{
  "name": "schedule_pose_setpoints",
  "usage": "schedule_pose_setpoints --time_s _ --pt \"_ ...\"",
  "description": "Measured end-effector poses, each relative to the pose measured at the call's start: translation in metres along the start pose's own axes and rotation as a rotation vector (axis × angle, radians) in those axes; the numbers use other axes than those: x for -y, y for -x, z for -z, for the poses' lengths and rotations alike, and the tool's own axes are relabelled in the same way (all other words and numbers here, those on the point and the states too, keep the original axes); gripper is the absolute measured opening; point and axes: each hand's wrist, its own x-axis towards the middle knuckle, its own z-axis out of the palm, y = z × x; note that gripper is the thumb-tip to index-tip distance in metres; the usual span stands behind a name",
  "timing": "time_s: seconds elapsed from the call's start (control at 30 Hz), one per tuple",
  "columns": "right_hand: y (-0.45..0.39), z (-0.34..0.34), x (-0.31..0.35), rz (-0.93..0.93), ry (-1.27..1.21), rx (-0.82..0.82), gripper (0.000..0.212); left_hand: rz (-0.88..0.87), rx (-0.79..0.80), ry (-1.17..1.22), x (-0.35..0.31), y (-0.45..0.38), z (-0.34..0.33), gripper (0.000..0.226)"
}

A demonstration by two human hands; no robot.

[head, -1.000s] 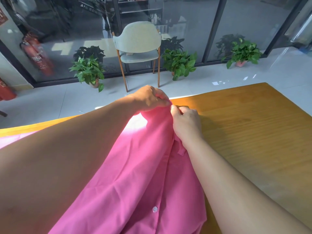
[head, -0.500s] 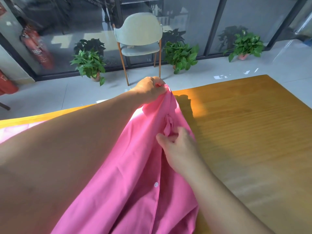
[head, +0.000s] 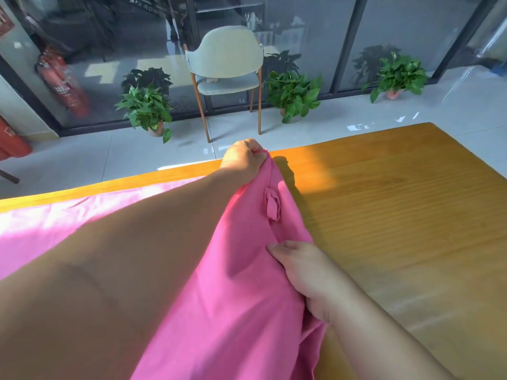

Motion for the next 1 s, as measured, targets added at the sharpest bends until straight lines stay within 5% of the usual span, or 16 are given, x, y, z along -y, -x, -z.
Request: schedule_pose_setpoints --time_s 0.47,1.0 --pt "0.008 0.018 0.002 0.171 0.437 -0.254 0.037 -0.032 -0.007 -0.143 0.002 0.001 -0.011 0.014" --pt "0.015 0.027 -0.012 0.208 0.782 -0.413 0.032 -0.289 -0.066 -0.397 0.009 -0.002 -0.028 0.022"
